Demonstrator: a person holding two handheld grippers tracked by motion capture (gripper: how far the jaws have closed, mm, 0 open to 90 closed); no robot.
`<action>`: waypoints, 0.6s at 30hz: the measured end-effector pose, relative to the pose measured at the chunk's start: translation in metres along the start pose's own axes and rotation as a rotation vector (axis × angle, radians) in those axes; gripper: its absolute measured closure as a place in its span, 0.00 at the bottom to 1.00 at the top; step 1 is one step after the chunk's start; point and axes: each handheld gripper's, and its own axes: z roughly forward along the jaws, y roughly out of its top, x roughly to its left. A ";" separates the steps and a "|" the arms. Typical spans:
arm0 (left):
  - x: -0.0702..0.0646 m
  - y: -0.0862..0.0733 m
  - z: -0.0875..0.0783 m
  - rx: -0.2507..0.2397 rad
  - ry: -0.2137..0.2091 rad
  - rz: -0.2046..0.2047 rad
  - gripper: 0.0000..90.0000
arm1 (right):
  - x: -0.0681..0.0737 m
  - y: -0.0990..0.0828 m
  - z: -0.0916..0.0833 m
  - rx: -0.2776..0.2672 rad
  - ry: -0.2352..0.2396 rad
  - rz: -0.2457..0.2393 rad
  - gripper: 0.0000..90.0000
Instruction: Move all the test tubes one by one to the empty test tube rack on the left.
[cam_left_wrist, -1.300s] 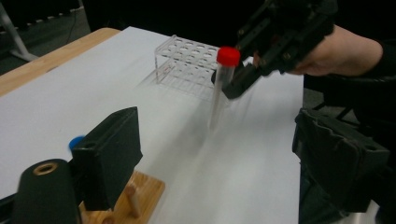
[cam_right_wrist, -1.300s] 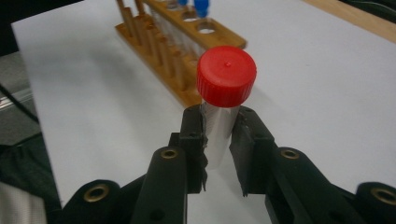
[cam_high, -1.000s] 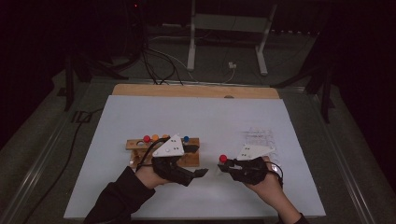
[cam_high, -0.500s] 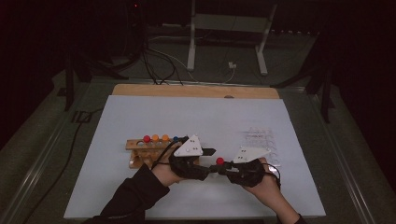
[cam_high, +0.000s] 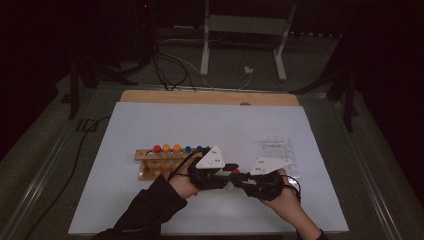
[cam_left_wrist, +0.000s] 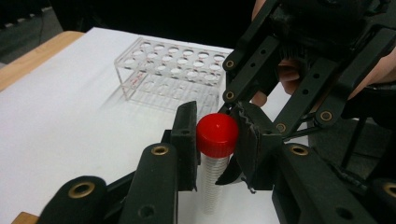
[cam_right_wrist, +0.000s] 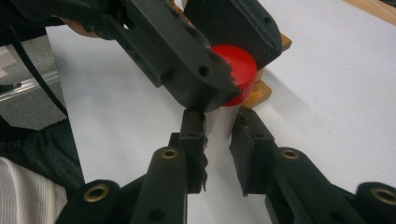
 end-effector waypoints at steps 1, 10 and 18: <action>0.000 0.000 0.000 0.002 -0.001 -0.002 0.79 | 0.000 0.000 0.000 -0.001 -0.002 0.000 0.83; 0.005 0.004 -0.013 -0.012 0.020 -0.014 0.80 | -0.002 0.001 -0.006 -0.051 -0.004 0.004 0.61; 0.008 0.005 -0.044 -0.033 0.073 -0.013 0.80 | -0.007 0.000 -0.010 -0.056 -0.054 0.041 0.26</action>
